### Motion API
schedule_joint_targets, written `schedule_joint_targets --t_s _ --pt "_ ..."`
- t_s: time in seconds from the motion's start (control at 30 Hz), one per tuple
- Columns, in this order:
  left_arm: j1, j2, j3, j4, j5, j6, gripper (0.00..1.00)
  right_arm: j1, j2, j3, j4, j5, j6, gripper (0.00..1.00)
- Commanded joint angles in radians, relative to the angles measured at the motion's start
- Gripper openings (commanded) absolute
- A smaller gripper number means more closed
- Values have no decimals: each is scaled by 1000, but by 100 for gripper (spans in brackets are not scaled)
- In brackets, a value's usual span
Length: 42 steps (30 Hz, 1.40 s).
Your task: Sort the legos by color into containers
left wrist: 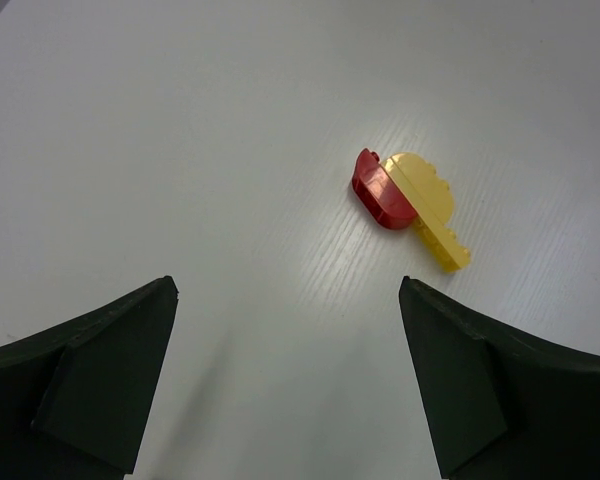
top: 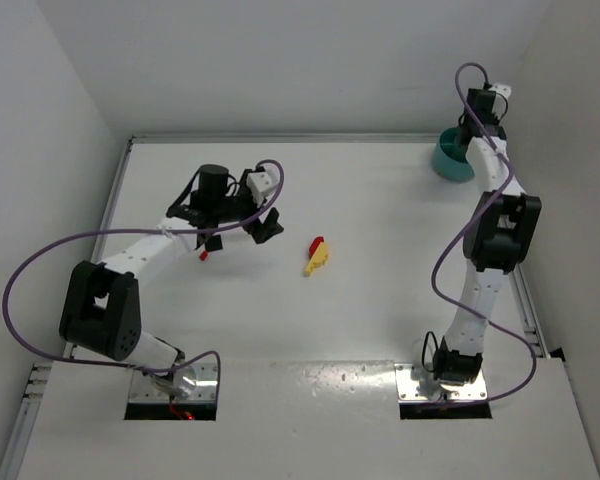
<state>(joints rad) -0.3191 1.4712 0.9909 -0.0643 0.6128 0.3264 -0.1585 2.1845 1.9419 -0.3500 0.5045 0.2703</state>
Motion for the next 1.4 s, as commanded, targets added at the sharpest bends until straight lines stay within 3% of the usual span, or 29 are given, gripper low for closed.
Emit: schedule_joint_targets --t_s 0.0,0.47,0.9,1.13,1.37 --pt "9 14 0 38 28 -16 100 -35 1 57 19 0 50 1" --pt "18 41 9 38 56 -16 100 -75 83 124 0 -144 81 2" --pt "28 60 18 38 65 -16 100 -93 130 152 9 -156 90 4" --pt "28 60 28 38 74 -16 100 -93 130 161 9 -147 90 19" --pt "28 60 28 38 84 -16 100 -93 130 161 9 -165 90 43"
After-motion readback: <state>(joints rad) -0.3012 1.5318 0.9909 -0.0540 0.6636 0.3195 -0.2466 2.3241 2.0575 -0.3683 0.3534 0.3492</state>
